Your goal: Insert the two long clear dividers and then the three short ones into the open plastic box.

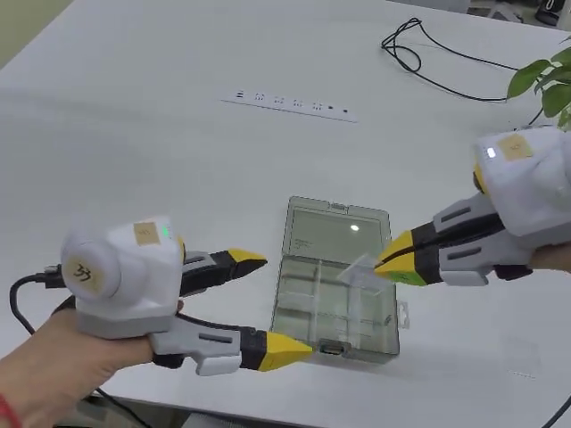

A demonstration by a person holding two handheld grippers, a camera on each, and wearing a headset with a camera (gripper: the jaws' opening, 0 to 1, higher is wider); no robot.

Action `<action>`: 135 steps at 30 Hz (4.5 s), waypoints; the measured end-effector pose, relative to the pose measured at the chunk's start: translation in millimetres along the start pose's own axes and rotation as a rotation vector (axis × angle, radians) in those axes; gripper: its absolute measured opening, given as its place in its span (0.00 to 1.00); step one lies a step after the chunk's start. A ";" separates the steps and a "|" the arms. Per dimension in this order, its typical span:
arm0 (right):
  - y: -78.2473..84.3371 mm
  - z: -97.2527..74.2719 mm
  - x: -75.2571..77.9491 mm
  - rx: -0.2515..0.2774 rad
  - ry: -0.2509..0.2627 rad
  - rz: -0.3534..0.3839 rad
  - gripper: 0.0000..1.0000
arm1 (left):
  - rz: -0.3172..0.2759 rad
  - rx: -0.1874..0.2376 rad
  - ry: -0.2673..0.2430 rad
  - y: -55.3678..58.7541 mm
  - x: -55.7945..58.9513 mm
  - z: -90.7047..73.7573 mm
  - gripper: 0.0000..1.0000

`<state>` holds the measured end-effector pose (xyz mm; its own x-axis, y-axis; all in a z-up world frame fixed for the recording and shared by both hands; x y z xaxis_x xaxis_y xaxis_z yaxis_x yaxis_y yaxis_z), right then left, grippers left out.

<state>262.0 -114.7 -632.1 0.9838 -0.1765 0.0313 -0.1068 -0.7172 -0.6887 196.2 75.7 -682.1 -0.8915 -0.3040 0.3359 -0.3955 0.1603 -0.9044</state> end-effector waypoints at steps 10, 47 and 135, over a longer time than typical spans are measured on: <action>17.8 27.2 6.6 -0.019 0.007 0.019 0.02 | 0.005 -0.052 -0.021 9.3 -5.5 1.0 0.93; 44.2 48.6 16.8 0.011 0.013 0.019 0.02 | -0.037 -0.038 -0.024 12.9 -6.9 5.3 0.97; 55.8 99.6 1.8 -0.142 -0.001 -0.185 0.02 | -0.066 -0.032 -0.018 21.4 -9.0 2.1 0.94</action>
<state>272.2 -87.9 -742.6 0.9887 -0.0323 0.1466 0.0564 -0.8252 -0.5621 196.1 79.9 -705.1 -0.8589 -0.3322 0.3898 -0.4608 0.1690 -0.8713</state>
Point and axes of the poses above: the centre of the closed fingertips' face, and the gripper's own axes: z roughly forward along the fingers, x roughly to its right, y roughly out of its underside, the point moved 8 cm from there along -z, roughly backward along the fingers, and after that the axes turned 11 degrees about y, right-handed, at the moved point
